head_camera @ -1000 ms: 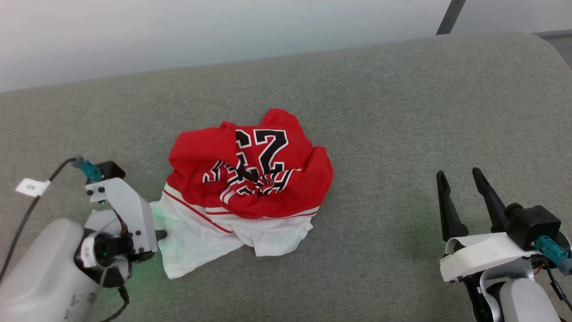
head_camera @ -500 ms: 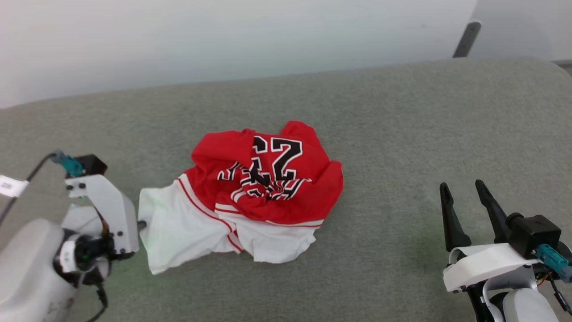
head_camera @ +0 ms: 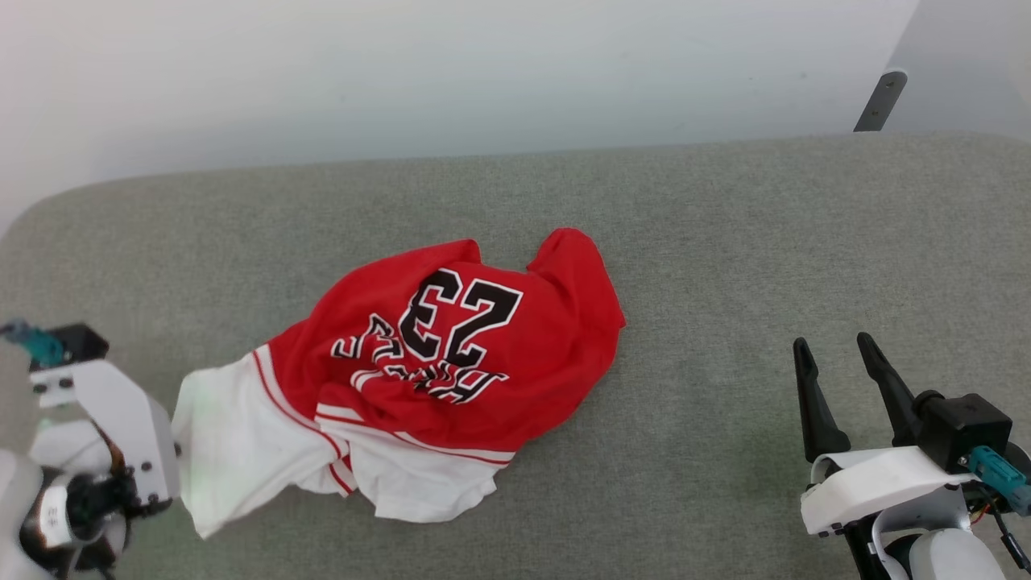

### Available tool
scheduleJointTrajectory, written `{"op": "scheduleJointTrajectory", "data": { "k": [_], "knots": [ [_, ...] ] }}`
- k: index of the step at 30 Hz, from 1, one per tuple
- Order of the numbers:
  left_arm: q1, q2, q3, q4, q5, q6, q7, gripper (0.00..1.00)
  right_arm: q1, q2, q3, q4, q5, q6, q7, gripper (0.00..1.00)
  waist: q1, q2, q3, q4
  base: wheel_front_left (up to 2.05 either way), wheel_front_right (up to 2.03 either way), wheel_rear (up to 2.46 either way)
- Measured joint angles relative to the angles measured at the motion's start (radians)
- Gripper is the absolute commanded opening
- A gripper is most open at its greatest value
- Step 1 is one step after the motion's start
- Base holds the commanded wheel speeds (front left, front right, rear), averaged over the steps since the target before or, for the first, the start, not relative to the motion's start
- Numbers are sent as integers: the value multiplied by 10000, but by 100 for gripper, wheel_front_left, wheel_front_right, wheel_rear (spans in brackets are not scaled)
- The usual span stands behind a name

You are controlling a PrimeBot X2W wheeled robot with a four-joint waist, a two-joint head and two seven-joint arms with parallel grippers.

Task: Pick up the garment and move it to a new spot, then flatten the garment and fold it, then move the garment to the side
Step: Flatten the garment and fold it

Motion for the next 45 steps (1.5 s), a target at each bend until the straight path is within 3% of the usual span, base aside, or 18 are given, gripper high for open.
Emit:
{"op": "scheduleJointTrajectory", "data": {
  "k": [8, 10, 11, 12, 13, 14, 24, 34, 36, 45],
  "knots": [
    [201, -648, -65, 1264, -230, -288, -428, 0, 4, 0, 111, -67, 2, 0, 117, 100, 0, 0, 131, -23, 0, 0, 0],
    [108, -849, -40, 1582, -311, -408, -600, 11, 0, 0, 171, -65, 2, 0, 132, 100, 0, -1, 139, -15, 0, 0, 0],
    [41, -913, -59, 1712, -313, -477, -639, 19, 0, 0, 203, -65, 2, 0, 136, 100, 0, 0, 137, -6, 0, 0, 0],
    [-28, -959, -82, 1812, -297, -548, -719, 37, 0, -2, 245, -61, 2, 0, 176, 100, 0, 0, 129, 8, 0, 0, 0],
    [-99, -993, -102, 1864, -251, -621, -821, 89, 1, 0, 268, -61, 2, 0, 176, 100, 0, 0, 114, 27, 0, 0, 0],
    [-176, -1011, -102, 1918, -219, -673, -886, 100, 1, -2, 299, -61, 0, 0, 196, 100, 0, 0, 93, 51, 0, 0, 0],
    [-443, -754, -209, 972, 512, -961, -1969, 100, 272, -138, 721, -67, 0, 0, 529, 100, 0, 0, -373, 512, 0, 0, 0],
    [581, -719, 282, -1114, 1350, -1030, -5028, 100, 739, -209, 1705, -119, 276, 0, 1081, 100, 0, 0, -1022, 1472, 0, 0, 0],
    [1052, -867, 453, -1459, 1569, -984, -6107, 100, 745, -219, 1996, -109, 408, 0, 1285, 100, 0, 0, -1175, 1834, 0, 0, 0],
    [2270, -1377, 677, -1958, 2086, -644, -8316, 100, 774, -424, 2924, 98, 1269, 0, 2638, 100, 0, 0, -1555, 2918, 0, 0, 0]
  ]
}}
